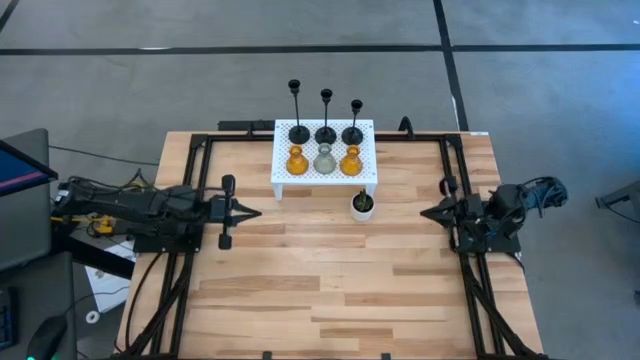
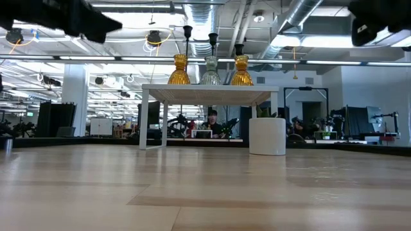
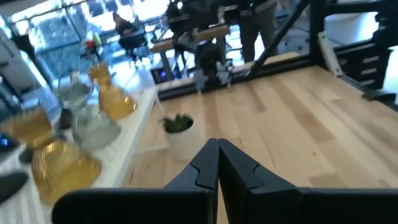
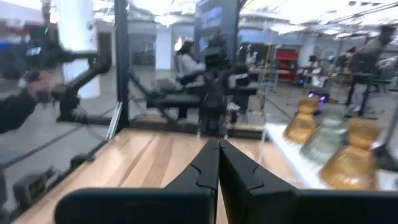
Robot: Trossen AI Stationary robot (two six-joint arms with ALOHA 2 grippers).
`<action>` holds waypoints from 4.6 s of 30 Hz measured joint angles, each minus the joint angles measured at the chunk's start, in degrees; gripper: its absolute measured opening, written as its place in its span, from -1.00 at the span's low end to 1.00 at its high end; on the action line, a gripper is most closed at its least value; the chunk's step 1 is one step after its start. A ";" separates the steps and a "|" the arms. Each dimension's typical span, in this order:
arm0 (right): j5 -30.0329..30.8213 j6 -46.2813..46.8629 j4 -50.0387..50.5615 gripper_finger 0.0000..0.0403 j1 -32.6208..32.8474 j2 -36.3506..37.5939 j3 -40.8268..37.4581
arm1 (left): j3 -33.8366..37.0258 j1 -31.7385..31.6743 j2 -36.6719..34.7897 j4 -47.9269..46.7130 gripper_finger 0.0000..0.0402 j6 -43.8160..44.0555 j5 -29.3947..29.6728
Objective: Pick & Place candle stick holders
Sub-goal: Return to Home Position
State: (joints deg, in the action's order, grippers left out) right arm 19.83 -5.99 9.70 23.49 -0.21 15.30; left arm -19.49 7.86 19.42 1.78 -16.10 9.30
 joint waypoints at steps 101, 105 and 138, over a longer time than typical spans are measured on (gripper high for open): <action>-0.28 22.55 1.41 -1.00 0.11 0.07 -6.08 | 17.72 -10.40 -19.41 14.65 -0.94 9.99 -13.62; -0.28 22.54 1.41 -1.00 0.11 0.07 -6.08 | 19.19 -10.41 -19.24 12.94 -0.94 9.97 -13.60; 28.13 22.13 2.97 -1.00 -2.34 -1.99 -6.05 | 19.17 -10.39 -19.15 13.73 -0.94 9.99 -13.62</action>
State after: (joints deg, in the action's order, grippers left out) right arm 47.96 16.14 12.67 21.15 -2.20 9.25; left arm -0.32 -2.53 0.27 15.51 -6.11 -4.32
